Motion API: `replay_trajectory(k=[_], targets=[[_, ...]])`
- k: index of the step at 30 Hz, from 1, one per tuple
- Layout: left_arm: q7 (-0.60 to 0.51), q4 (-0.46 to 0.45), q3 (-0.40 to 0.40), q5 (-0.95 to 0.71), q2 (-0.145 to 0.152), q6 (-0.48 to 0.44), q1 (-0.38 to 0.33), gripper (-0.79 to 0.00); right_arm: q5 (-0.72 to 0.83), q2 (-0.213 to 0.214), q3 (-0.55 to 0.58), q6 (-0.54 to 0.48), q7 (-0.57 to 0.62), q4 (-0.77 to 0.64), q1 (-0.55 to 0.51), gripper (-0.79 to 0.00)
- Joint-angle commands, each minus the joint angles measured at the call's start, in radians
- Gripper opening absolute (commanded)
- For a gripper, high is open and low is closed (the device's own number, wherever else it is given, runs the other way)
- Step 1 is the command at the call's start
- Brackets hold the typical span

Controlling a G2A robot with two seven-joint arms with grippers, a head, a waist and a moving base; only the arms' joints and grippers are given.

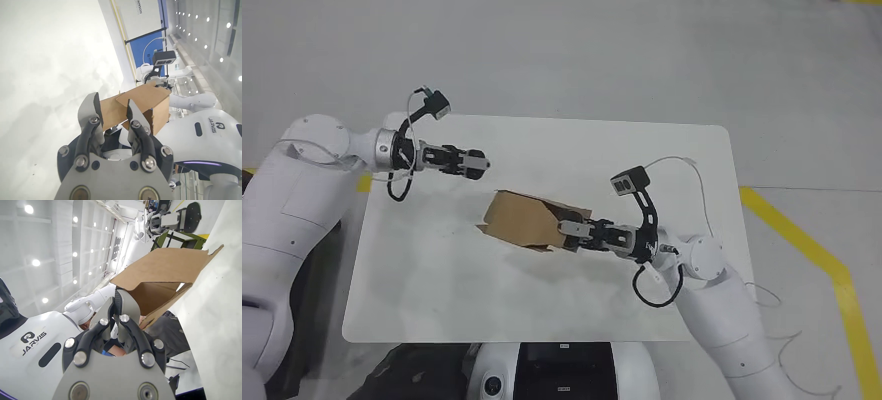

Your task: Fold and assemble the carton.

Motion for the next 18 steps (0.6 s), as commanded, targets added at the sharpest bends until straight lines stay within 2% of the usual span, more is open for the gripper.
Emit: replay_trajectory(k=[1,5,18], targets=[[-0.008,-0.019,0.002,0.003,0.002,0.008,0.002,0.0,0.024,0.0,-0.004,0.003,0.018,0.008,0.012,-0.785],[-0.042,-0.031,0.002,-0.073,-0.001,0.042,0.003,0.0,0.053,0.001,-0.01,-0.001,0.046,0.027,0.036,-0.785],[-0.036,-0.034,0.002,-0.073,-0.001,0.043,0.005,0.0,0.063,0.001,-0.015,-0.012,0.05,0.044,0.052,-0.785]])
